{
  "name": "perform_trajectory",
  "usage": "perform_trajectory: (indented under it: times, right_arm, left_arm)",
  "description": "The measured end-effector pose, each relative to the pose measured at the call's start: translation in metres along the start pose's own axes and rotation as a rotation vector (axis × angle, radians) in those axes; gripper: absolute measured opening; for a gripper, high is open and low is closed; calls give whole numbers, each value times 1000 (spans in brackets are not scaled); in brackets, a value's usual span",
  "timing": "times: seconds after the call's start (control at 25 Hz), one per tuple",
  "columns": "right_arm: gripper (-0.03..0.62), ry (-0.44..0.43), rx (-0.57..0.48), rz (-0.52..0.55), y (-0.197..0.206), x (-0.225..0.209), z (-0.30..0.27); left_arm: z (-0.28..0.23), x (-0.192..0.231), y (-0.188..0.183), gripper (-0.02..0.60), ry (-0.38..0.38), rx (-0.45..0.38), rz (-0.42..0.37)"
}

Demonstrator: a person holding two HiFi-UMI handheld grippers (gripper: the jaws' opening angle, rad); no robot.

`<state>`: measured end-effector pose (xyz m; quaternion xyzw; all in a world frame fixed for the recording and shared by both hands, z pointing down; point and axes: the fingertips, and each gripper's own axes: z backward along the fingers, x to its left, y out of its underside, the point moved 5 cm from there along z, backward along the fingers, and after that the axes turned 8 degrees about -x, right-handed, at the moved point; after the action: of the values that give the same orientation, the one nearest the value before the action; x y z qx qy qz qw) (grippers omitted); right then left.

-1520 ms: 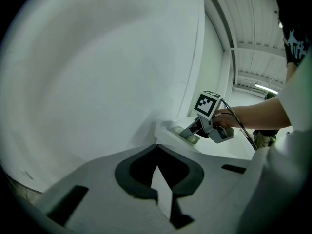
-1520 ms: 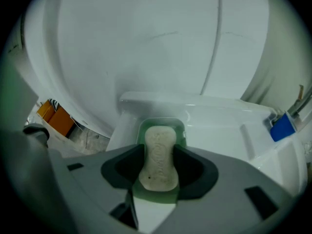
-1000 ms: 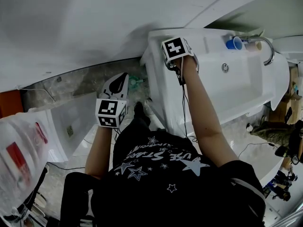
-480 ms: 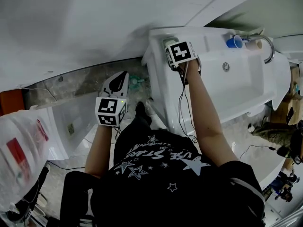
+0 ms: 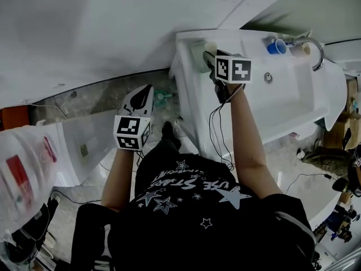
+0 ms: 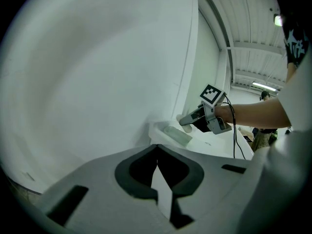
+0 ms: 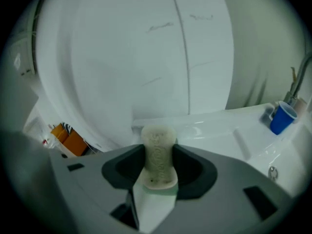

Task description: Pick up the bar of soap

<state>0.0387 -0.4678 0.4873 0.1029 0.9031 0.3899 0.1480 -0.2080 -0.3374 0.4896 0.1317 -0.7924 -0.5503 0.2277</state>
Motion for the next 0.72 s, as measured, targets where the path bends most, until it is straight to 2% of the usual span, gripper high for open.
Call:
perform_trajectory:
  times: [0.12, 0.4, 0.72]
  right_arm:
    - [187, -54, -77, -39, -4, 2, 18]
    - [186, -144, -186, -11, -6, 7, 63]
    - [186, -180, -262, 39, 23, 11, 123]
  left_arm:
    - [4, -8, -3, 9, -1, -14, -9]
    - [16, -41, -9, 9, -1, -37, -30]
    - [43, -87, -2, 9, -1, -56, -51]
